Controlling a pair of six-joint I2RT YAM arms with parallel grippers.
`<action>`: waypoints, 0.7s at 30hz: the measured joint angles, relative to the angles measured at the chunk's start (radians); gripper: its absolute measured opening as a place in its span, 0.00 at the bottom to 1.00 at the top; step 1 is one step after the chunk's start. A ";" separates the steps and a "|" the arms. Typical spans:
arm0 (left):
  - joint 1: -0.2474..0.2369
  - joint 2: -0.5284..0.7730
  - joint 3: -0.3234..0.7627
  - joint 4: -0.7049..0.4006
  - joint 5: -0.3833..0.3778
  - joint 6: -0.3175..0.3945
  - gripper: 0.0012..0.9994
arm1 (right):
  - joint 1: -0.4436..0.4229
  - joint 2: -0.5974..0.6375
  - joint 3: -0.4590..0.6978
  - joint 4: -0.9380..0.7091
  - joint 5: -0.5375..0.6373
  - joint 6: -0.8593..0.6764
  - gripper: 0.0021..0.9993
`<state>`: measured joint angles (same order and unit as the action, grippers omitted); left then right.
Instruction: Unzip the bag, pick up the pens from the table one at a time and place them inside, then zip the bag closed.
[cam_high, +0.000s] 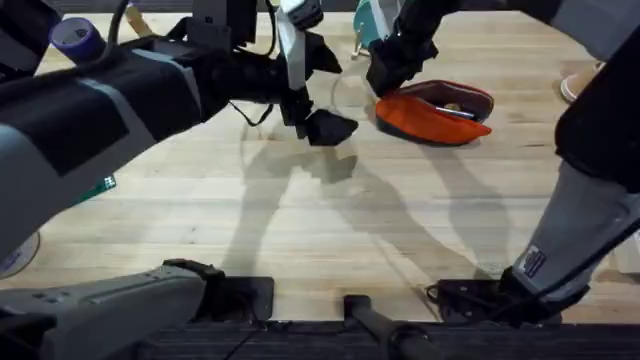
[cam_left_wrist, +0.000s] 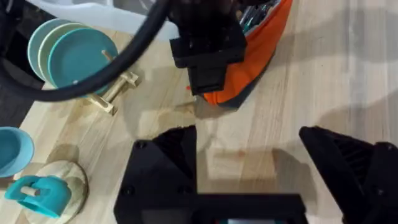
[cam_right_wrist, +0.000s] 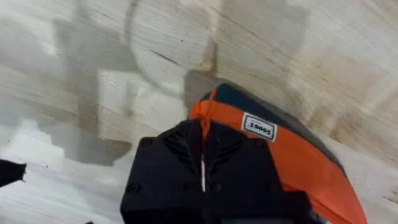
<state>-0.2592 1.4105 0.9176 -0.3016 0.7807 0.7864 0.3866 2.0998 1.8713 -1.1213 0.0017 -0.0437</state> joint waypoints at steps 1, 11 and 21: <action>0.000 0.000 0.000 0.000 0.000 0.000 1.00 | 0.000 0.000 0.000 0.000 -0.001 0.000 0.03; 0.000 0.000 0.000 0.000 0.000 0.000 1.00 | -0.001 0.000 0.067 -0.036 -0.002 0.004 0.03; 0.000 0.000 0.000 0.000 0.000 0.000 1.00 | -0.002 -0.014 0.087 -0.052 -0.002 0.007 0.03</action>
<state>-0.2592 1.4109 0.9176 -0.3016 0.7807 0.7864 0.3847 2.0859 1.9587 -1.1737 -0.0002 -0.0363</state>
